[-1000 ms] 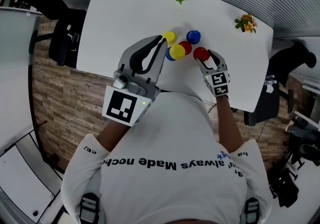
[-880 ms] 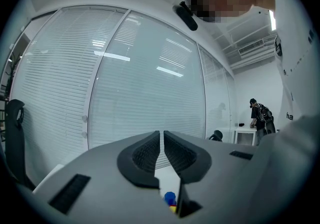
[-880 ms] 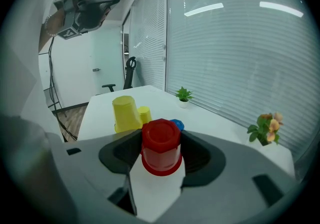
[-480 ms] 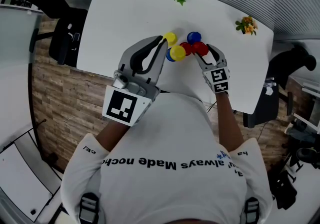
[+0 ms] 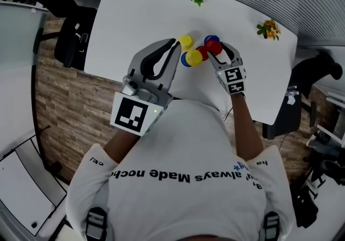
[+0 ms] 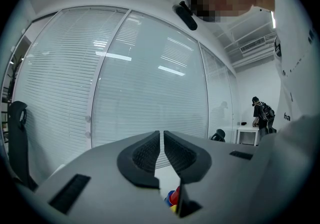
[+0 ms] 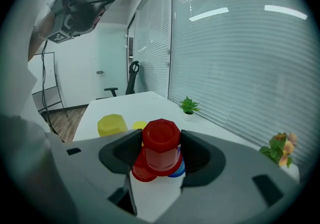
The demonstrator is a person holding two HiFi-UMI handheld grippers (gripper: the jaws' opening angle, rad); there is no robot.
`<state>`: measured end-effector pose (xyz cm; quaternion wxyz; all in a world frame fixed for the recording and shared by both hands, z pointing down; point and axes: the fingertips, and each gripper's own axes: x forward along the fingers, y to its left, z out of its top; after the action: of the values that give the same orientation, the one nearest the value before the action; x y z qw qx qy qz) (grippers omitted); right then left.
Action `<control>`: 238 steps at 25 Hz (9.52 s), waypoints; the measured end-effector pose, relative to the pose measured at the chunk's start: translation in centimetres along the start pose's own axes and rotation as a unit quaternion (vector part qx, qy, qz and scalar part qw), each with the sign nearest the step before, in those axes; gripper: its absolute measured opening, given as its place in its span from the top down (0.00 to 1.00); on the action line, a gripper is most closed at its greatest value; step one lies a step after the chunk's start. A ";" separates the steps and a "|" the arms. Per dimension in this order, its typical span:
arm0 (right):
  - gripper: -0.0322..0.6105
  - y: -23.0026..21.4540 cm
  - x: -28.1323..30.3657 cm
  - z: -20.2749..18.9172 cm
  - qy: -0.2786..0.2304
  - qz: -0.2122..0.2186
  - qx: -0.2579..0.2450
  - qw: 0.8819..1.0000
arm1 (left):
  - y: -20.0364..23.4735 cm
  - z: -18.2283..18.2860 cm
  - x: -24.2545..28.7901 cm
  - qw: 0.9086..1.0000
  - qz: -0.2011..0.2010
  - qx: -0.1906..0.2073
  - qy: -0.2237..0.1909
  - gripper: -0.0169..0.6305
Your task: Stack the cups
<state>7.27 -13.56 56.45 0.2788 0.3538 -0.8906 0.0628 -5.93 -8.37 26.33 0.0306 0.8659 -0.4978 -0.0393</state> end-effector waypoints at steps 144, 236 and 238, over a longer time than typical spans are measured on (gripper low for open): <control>0.57 2.4 -6.7 -8.0 0.042 -0.045 0.109 0.992 | -2.1 -16.1 7.8 0.946 -0.227 0.030 0.230 0.61; 0.94 2.6 -19.9 14.4 -0.120 -0.104 0.059 0.986 | -3.6 -2.6 -1.3 0.996 -0.072 0.014 0.040 0.92; 0.94 2.9 -20.2 14.7 -0.123 -0.100 0.061 0.985 | -3.8 -2.2 -1.6 0.997 -0.071 0.013 0.034 0.92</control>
<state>10.63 -3.92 33.46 0.1497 0.4623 -0.8728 0.0452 -3.23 -5.07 28.25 0.0336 0.9000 -0.4346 -0.0051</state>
